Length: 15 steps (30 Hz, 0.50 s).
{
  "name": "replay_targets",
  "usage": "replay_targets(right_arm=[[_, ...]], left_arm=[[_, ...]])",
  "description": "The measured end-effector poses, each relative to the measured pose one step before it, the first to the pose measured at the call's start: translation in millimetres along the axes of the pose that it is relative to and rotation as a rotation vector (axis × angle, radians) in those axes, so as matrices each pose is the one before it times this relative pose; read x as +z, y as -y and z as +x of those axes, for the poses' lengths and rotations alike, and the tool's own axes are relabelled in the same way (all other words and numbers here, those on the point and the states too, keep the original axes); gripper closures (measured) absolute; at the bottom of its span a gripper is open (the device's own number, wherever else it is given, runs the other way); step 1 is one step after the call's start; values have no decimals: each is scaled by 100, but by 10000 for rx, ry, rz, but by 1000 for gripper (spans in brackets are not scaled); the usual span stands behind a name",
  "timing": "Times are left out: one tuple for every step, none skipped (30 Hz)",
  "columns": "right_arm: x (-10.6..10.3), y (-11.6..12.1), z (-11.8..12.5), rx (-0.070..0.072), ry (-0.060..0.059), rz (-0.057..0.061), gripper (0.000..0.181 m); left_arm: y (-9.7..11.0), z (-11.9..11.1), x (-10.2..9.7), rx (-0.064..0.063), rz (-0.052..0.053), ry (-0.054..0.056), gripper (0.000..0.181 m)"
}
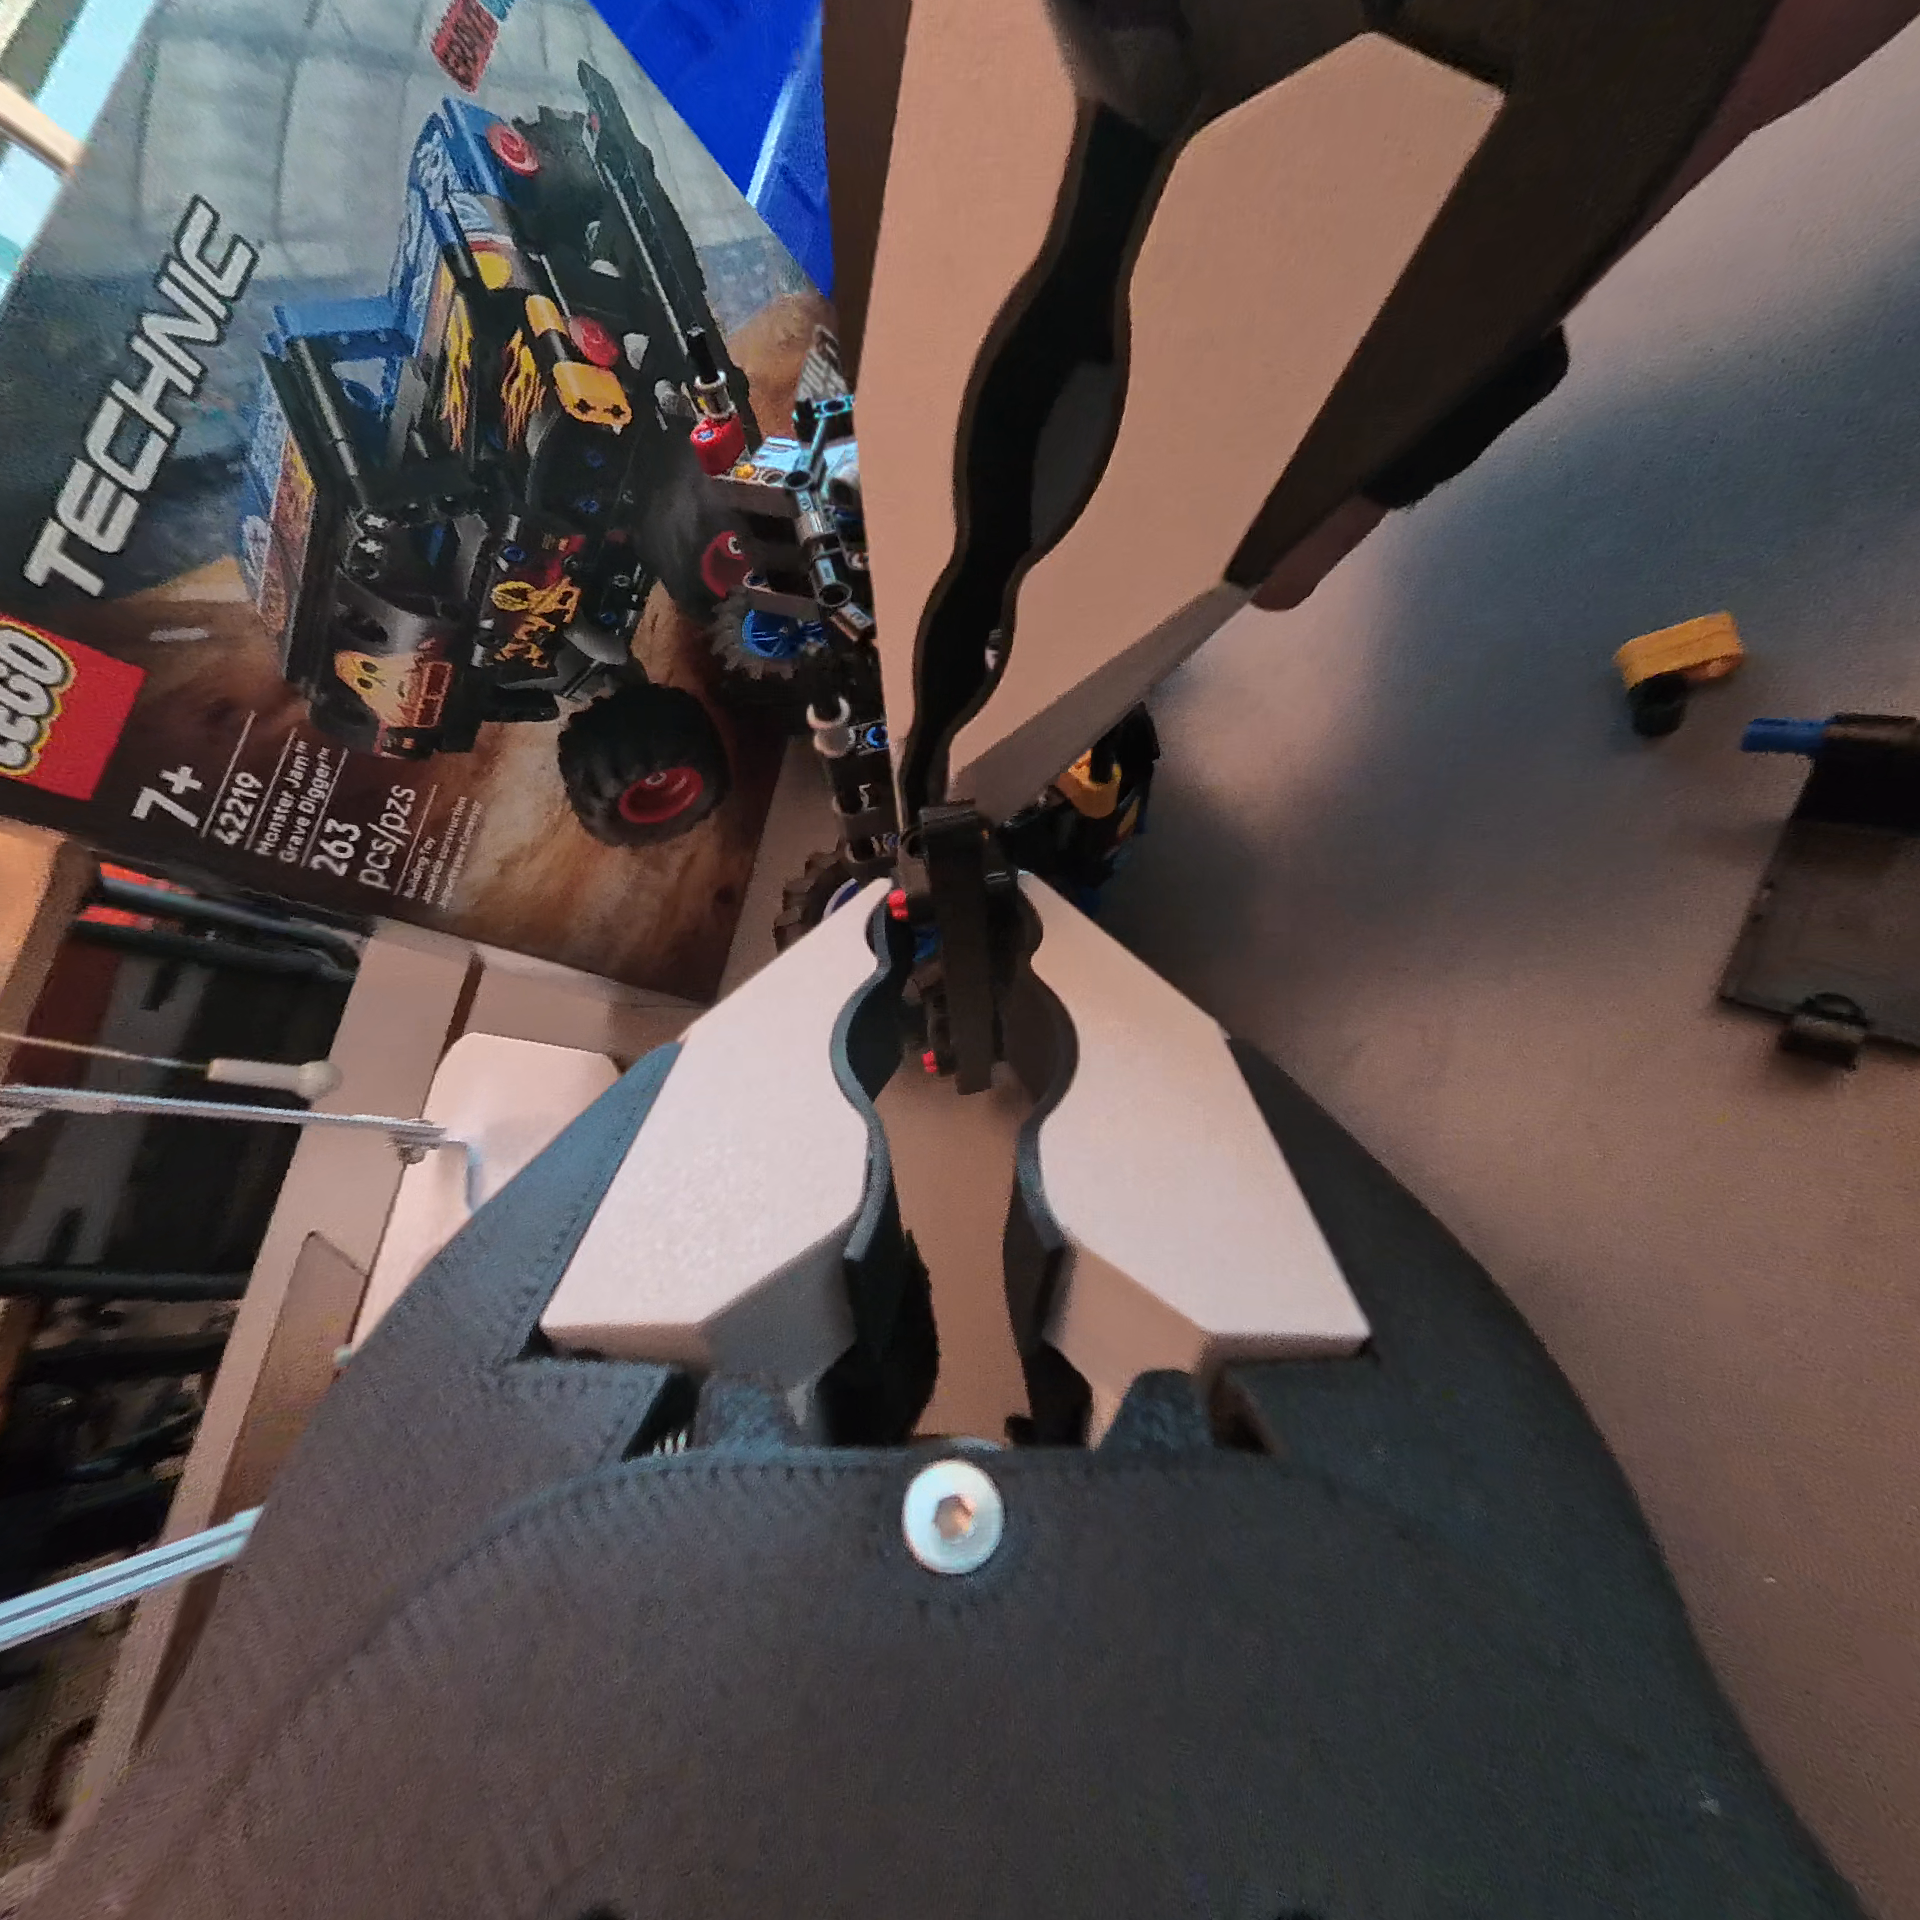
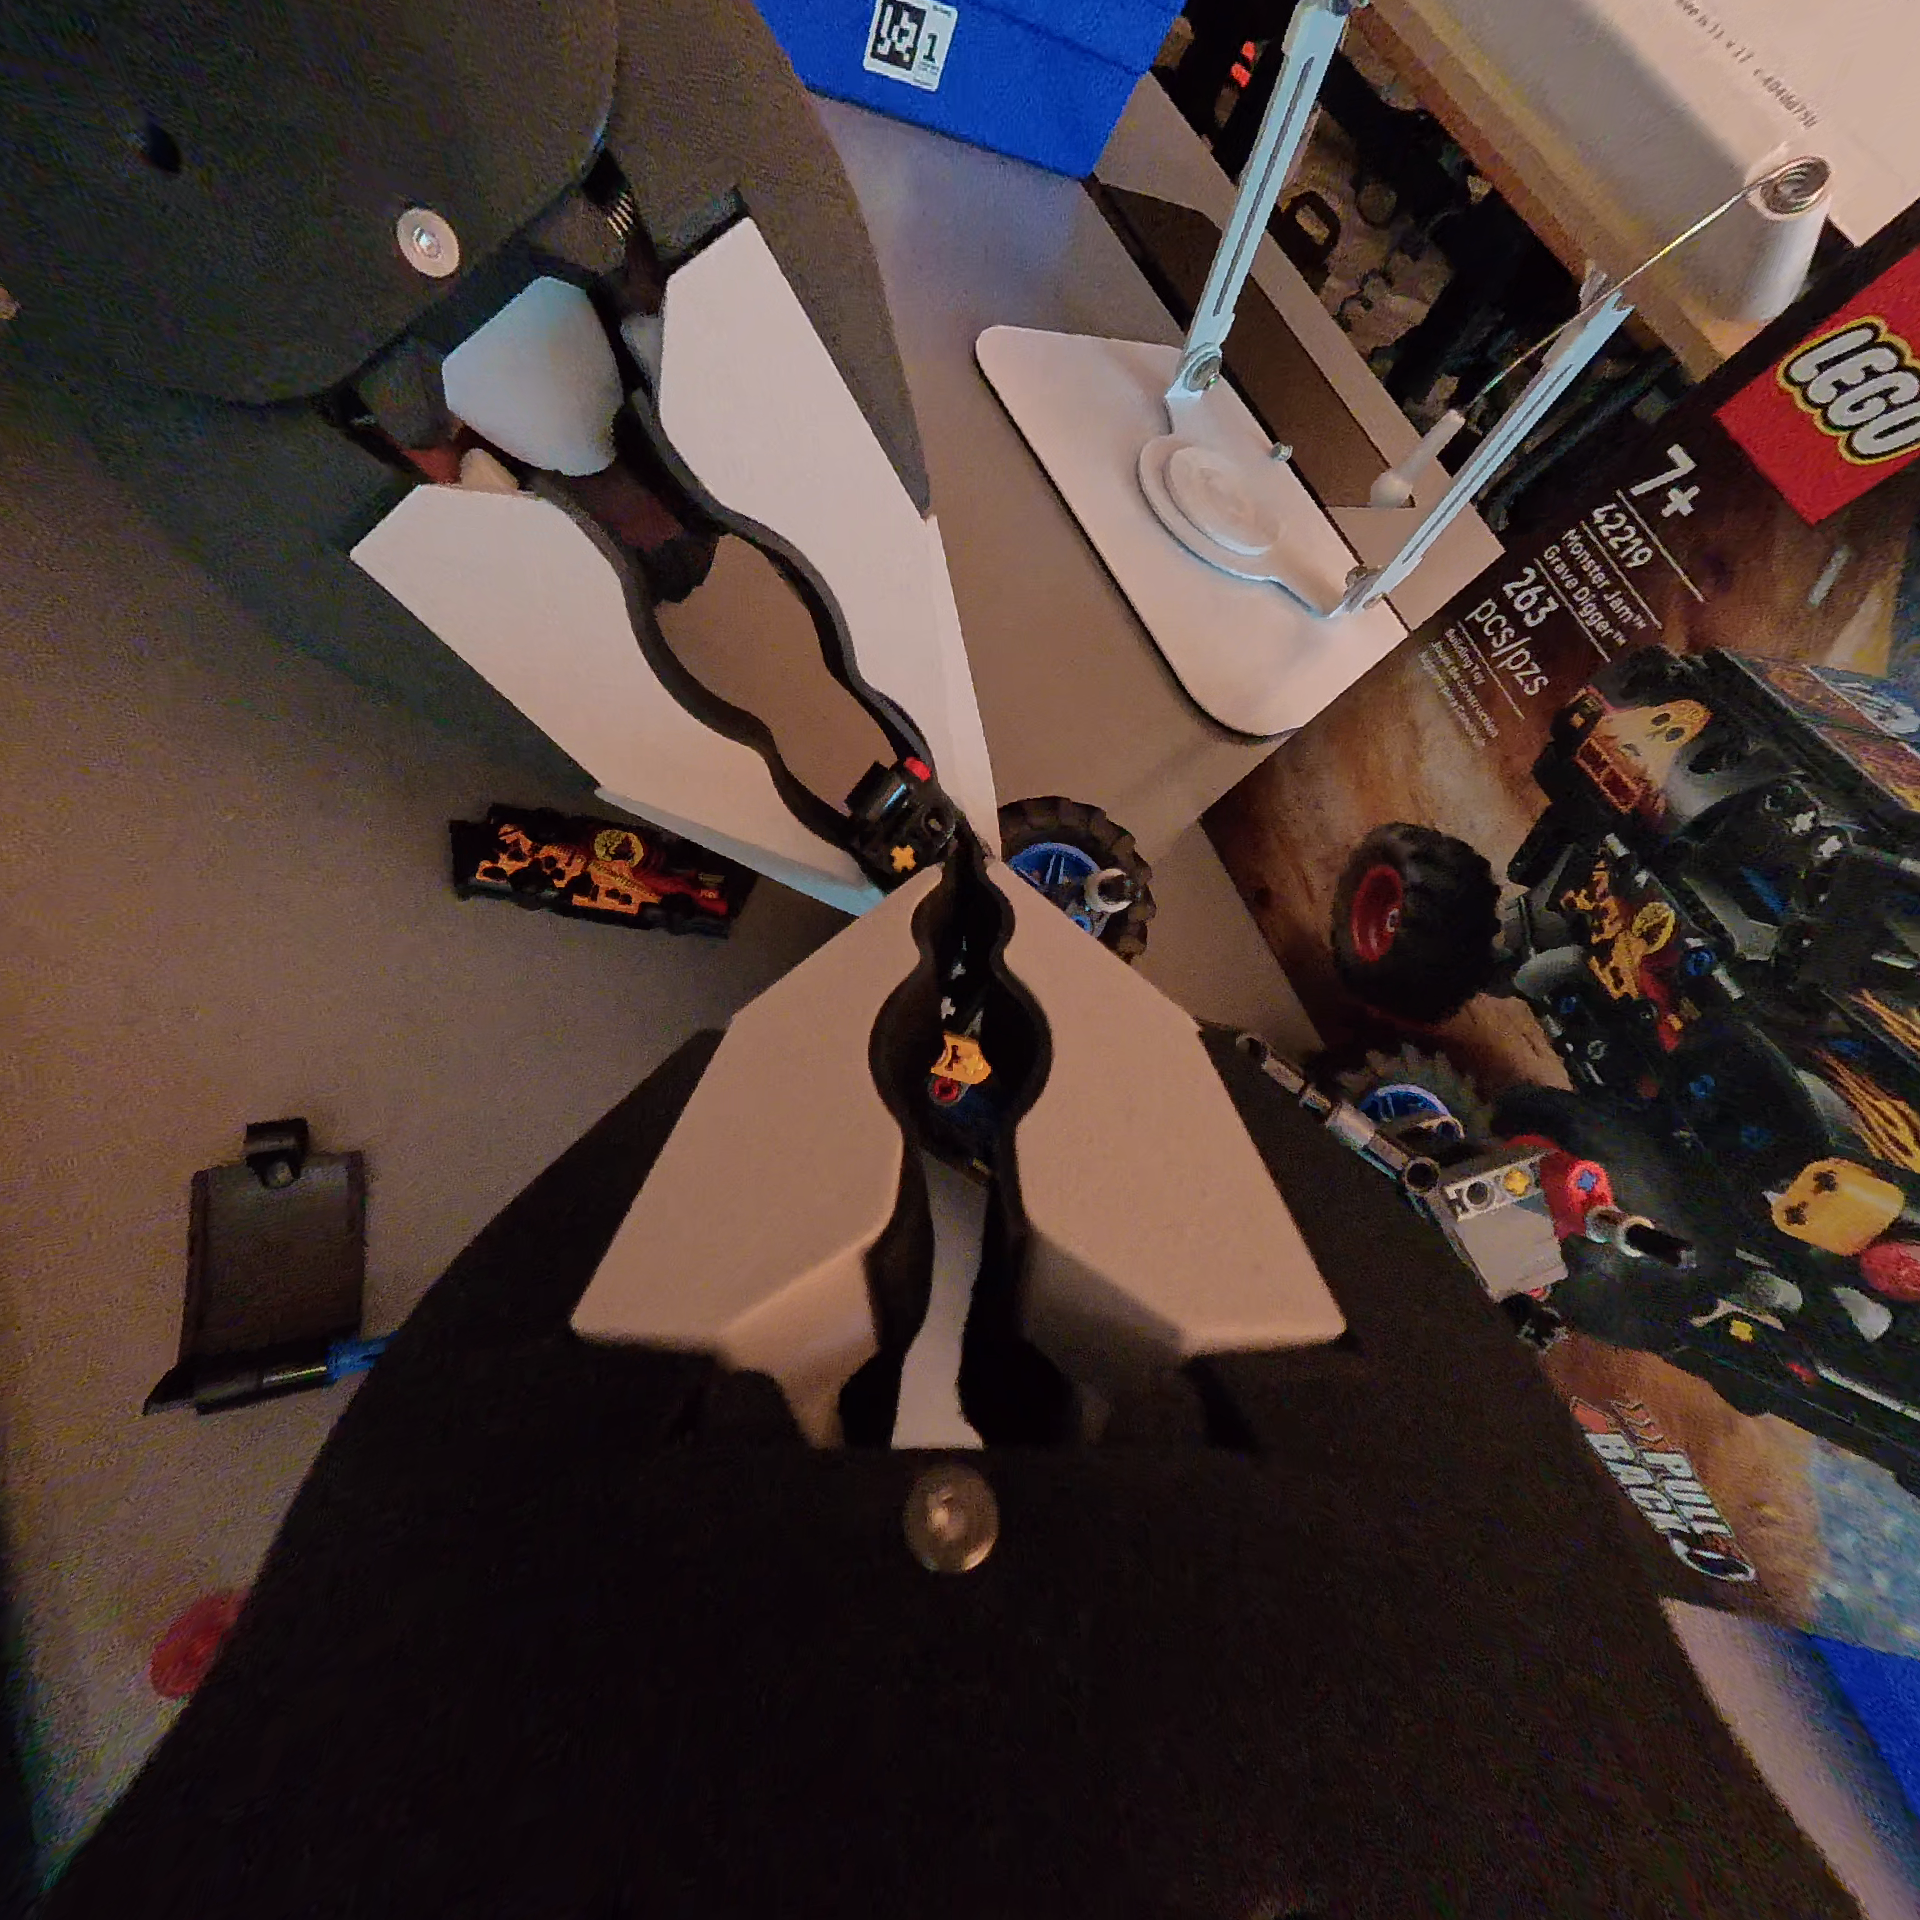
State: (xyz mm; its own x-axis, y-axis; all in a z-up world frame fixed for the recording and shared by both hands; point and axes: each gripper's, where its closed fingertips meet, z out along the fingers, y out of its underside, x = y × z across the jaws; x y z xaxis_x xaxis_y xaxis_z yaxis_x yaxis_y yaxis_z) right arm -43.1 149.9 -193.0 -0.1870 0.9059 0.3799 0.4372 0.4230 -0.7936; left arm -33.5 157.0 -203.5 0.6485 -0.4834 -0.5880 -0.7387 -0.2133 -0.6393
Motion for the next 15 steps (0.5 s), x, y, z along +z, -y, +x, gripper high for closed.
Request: replay_targets(right_arm=[[93, 66, -25, -82, -23, -33, 181], [48, 18, -12, 108, 82, 77, 181], [31, 7, -52, 114, 104, 44, 181], [58, 99, -122, 130, 110, 31, 181], [-34, 232, -188, 229, 191, 197, 181], [-311, 375, -34, 278, 145, 333, 181], [-659, 332, 343, 256, -37, 221, 181], [-916, 395, 382, 142, 1, 265, 181], [-1031, 242, 355, 84, 36, 241, 181], [-845, -90, 596, 9, -149, 78, 181], [-678, -333, 751, -10, -293, -58, 179], [-528, -430, 740, 77, -306, -138, 170], [-238, -479, 584, 24, -208, -191, 158], [-88, -389, 316, -79, -109, -191, 153], [-53, -275, 201, -93, -84, -145, 152]], left_arm=[[-76, -61, -54, 161, -86, 136, 170], [-45, 46, -3, -325, 163, -108, 170], [-88, 93, -13, -398, 207, -257, 169], [-166, 80, -108, -2, 66, -179, 168], [49, 70, -227, 122, 190, -61, 167], [188, -5, -247, -41, 238, -33, 167], [-289, -191, -149, -110, -83, 5, 167], [-252, -241, -160, -33, -9, 4, 167], [-130, -264, -224, 14, 7, 31, 167], [-101, -67, -225, -13, -24, -123, 167], [-112, -30, -166, -92, 21, -147, 167], [-216, -195, -111, -30, -30, -31, 167], [-134, -145, -98, 51, -16, -48, 167], [-119, -113, -67, -5, -51, -42, 166], [-13, -112, -103, 8, 22, 16, 164]])
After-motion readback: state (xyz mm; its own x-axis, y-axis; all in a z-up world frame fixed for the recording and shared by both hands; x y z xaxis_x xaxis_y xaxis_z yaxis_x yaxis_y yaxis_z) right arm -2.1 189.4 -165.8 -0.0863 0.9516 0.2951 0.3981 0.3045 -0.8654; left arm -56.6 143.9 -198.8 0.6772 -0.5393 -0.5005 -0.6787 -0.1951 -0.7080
